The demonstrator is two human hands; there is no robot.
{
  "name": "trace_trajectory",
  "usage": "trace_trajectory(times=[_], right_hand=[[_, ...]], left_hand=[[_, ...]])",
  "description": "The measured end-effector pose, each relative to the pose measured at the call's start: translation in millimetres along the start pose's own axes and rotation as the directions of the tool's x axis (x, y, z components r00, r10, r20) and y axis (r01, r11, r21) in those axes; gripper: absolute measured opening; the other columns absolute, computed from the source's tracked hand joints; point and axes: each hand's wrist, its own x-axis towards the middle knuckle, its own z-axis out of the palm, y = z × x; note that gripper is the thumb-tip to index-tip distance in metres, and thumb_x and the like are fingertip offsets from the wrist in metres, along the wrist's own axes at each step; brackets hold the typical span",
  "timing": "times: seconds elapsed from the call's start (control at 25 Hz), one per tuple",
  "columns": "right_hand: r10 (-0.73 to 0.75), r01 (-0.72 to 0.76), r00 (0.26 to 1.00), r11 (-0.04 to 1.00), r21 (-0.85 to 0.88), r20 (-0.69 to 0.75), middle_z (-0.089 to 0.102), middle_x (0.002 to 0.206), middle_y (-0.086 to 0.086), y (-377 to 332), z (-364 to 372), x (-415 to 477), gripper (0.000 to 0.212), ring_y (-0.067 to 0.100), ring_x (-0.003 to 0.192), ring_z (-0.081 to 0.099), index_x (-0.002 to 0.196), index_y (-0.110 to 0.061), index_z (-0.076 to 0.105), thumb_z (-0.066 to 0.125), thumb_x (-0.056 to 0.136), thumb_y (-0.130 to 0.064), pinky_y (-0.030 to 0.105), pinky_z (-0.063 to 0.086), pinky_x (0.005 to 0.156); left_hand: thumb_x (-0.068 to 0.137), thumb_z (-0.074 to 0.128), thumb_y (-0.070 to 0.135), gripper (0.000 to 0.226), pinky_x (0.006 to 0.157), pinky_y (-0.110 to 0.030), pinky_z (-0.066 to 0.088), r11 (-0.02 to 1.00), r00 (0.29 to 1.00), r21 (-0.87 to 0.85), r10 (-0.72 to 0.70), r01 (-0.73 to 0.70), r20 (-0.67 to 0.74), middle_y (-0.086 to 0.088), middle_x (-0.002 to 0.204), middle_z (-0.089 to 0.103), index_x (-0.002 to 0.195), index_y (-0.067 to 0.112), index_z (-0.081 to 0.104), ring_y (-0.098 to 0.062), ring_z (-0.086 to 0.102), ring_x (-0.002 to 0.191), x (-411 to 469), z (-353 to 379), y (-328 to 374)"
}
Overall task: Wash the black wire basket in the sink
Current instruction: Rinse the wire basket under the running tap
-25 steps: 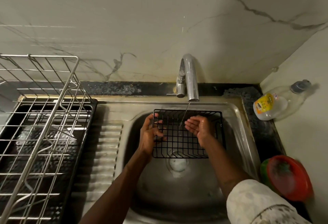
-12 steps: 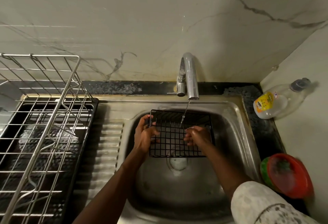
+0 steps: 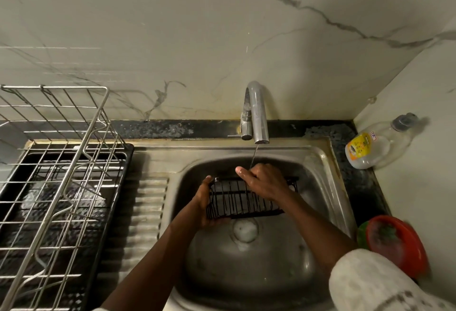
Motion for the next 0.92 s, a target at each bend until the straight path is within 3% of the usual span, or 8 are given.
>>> trace_trajectory(times=[0.16, 0.24, 0.36, 0.48, 0.6, 0.68, 0.8, 0.92], right_hand=[[0.093, -0.096, 0.991, 0.995, 0.021, 0.094, 0.056, 0.062, 0.000, -7.5, -10.6, 35.4, 0.054, 0.015, 0.056, 0.053, 0.068, -0.020, 0.057, 0.041, 0.100, -0.061, 0.036, 0.052, 0.069], [0.145, -0.171, 0.975, 0.973, 0.155, 0.169, 0.058, 0.072, 0.003, -3.2, -14.7, 50.3, 0.046, 0.017, 0.066, 0.056, 0.076, -0.023, 0.059, 0.042, 0.101, -0.058, 0.035, 0.049, 0.072], [0.150, -0.207, 0.959, 0.949, 0.236, 0.238, 0.066, 0.081, 0.003, 1.9, -10.3, 56.0, 0.047, 0.018, 0.077, 0.061, 0.085, -0.022, 0.066, 0.043, 0.099, -0.061, 0.040, 0.050, 0.083], [0.147, -0.180, 0.978, 0.953, 0.242, 0.150, 0.071, 0.078, 0.000, -0.2, -10.4, 49.4, 0.052, 0.012, 0.072, 0.066, 0.084, -0.019, 0.070, 0.038, 0.104, -0.055, 0.033, 0.053, 0.078], [0.324, -0.315, 0.945, 0.940, 0.133, -0.049, 0.073, 0.086, -0.003, -9.9, 1.6, 36.9, 0.062, 0.014, 0.072, 0.067, 0.089, -0.022, 0.069, 0.026, 0.101, -0.065, 0.033, 0.055, 0.076], [0.479, -0.475, 0.875, 0.877, 0.070, -0.067, 0.067, 0.128, 0.008, -25.2, 31.2, 20.5, 0.071, 0.025, 0.110, 0.065, 0.122, -0.021, 0.064, 0.017, 0.099, -0.069, 0.046, 0.047, 0.103], [0.492, -0.468, 0.857, 0.868, 0.166, -0.153, 0.003, 0.168, 0.008, -61.7, 68.0, -2.7, 0.078, 0.025, 0.156, 0.003, 0.161, -0.011, 0.011, 0.013, 0.102, -0.062, 0.048, -0.004, 0.123], [0.510, -0.477, 0.849, 0.852, 0.215, -0.140, -0.006, 0.169, 0.007, -59.0, 70.8, 1.6, 0.082, 0.022, 0.156, -0.005, 0.161, -0.011, -0.002, 0.012, 0.100, -0.065, 0.048, -0.007, 0.124]], left_hand=[[0.075, 0.012, 0.096, 0.110, 0.107, -0.056, 0.040, 0.883, 0.936, 0.429, 0.296, -0.191, -0.192, -0.021, 0.140, 0.054, 0.137, 0.017, 0.058, -0.040, 0.053, 0.125, 17.7, -5.9, 2.8], [0.081, 0.004, 0.090, 0.102, 0.101, -0.044, 0.043, 0.710, 0.827, 0.633, 0.528, -0.307, -0.191, -0.016, 0.113, 0.067, 0.106, 0.019, 0.073, -0.034, 0.062, 0.110, 8.5, -4.9, 7.3], [0.081, 0.028, 0.090, 0.078, 0.076, -0.039, 0.054, 0.650, 0.718, 0.528, 0.688, -0.546, -0.105, -0.002, 0.070, 0.067, 0.065, 0.021, 0.061, -0.021, 0.064, 0.071, 8.1, 2.8, 7.0], [0.075, 0.046, 0.086, 0.072, 0.058, -0.031, 0.045, 0.792, 0.737, 0.349, 0.602, -0.501, -0.307, 0.002, 0.058, 0.055, 0.059, 0.016, 0.052, -0.013, 0.050, 0.056, 25.2, 12.5, -3.1], [0.084, 0.056, 0.074, 0.072, 0.076, -0.037, 0.055, 0.941, 0.825, -0.028, 0.282, -0.339, -0.489, -0.010, 0.093, 0.065, 0.109, 0.007, 0.065, -0.023, 0.061, 0.077, 39.8, 23.2, -12.1], [0.090, 0.057, 0.063, 0.072, 0.084, -0.042, 0.055, 0.954, 0.879, -0.168, 0.148, -0.247, -0.452, -0.013, 0.098, 0.060, 0.132, 0.004, 0.055, -0.029, 0.060, 0.085, 44.9, 24.5, -12.6], [0.089, 0.061, 0.061, 0.069, 0.074, -0.041, 0.058, 0.948, 0.873, -0.181, 0.152, -0.261, -0.464, -0.016, 0.100, 0.065, 0.124, 0.002, 0.059, -0.032, 0.065, 0.087, 44.2, 28.4, -10.2], [0.086, 0.068, 0.058, 0.070, 0.070, -0.039, 0.057, 0.936, 0.858, -0.231, 0.120, -0.265, -0.500, -0.015, 0.101, 0.065, 0.127, 0.002, 0.057, -0.031, 0.065, 0.085, 35.7, 27.8, -6.2]])
